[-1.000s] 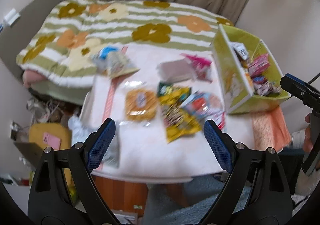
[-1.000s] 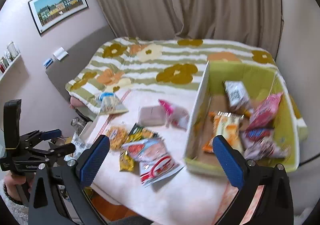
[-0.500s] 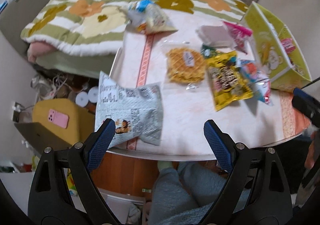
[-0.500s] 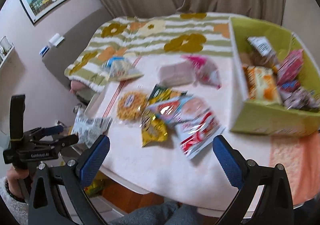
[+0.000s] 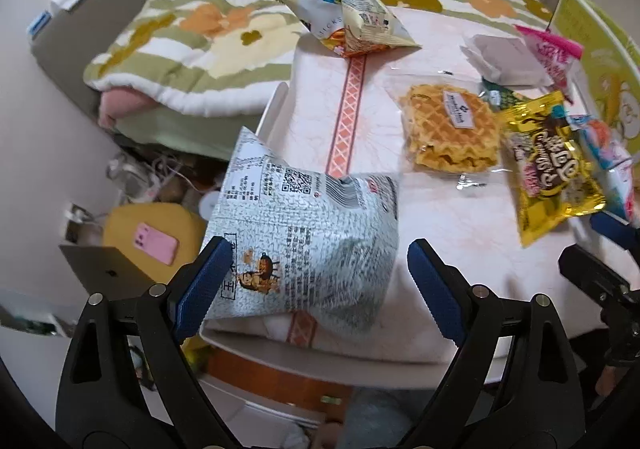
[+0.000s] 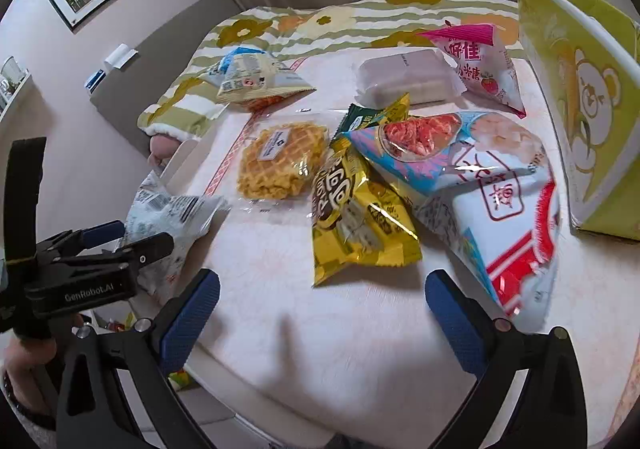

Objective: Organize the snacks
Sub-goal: 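Move both tools back over the remaining snacks on the table, then grasp the white printed chip bag with left tool while right tool grasps yellow chocolate bag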

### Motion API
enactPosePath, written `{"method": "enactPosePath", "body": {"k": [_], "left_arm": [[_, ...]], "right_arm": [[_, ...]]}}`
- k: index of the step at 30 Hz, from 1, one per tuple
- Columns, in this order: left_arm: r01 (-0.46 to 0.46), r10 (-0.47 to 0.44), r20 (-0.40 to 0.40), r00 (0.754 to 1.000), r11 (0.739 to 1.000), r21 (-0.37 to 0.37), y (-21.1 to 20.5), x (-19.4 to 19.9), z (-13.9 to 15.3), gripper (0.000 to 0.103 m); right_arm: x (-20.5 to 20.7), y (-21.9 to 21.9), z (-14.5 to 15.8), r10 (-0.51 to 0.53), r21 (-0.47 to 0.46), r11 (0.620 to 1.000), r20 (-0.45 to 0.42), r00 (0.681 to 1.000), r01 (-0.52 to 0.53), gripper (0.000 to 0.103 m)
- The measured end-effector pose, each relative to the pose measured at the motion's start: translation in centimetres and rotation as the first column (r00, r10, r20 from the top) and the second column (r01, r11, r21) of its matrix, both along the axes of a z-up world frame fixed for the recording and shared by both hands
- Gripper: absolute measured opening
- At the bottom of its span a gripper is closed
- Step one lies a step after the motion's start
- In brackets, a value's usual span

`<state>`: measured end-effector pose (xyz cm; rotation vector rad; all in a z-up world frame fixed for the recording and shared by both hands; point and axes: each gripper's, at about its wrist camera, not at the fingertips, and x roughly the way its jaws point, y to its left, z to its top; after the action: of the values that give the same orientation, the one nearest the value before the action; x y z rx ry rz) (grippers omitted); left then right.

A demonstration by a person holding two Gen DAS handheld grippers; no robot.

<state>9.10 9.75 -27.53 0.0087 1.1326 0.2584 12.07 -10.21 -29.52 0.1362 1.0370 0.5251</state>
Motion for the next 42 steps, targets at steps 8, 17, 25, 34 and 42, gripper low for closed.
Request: {"method": "enactPosePath", "body": {"k": [8, 17, 25, 34, 42], "left_arm": [[0.091, -0.085, -0.046, 0.995, 0.985, 0.147, -1.7, 1.4, -1.3, 0.089], [0.221, -0.183, -0.143, 0.973, 0.915, 0.338, -3.9, 2.3, -3.3, 0.09], [0.251, -0.21, -0.147, 0.967, 0.89, 0.381, -4.3, 2.7, -3.3, 0.077], [0.238, -0.213, -0.111, 0.971, 0.912, 0.333, -3.6, 2.8, -1.9, 0.066], [0.213, -0.207, -0.053, 0.977, 0.933, 0.291, -3.6, 2.1, 0.4, 0.066]], "right_arm": [[1.6, -0.2, -0.9, -0.017, 0.005, 1.0, 0.02, 1.0, 0.017, 0.102], [3.3, -0.2, -0.8, -0.033, -0.002, 0.999, 0.052, 0.998, 0.033, 0.101], [3.8, 0.5, -0.9, -0.011, -0.035, 0.999, 0.073, 0.997, 0.014, 0.096], [4.7, 0.7, -1.2, -0.003, -0.047, 0.999, 0.065, 0.998, 0.006, 0.082], [5.3, 0.9, -1.5, -0.009, -0.075, 0.997, 0.075, 0.997, 0.014, 0.075]]}}
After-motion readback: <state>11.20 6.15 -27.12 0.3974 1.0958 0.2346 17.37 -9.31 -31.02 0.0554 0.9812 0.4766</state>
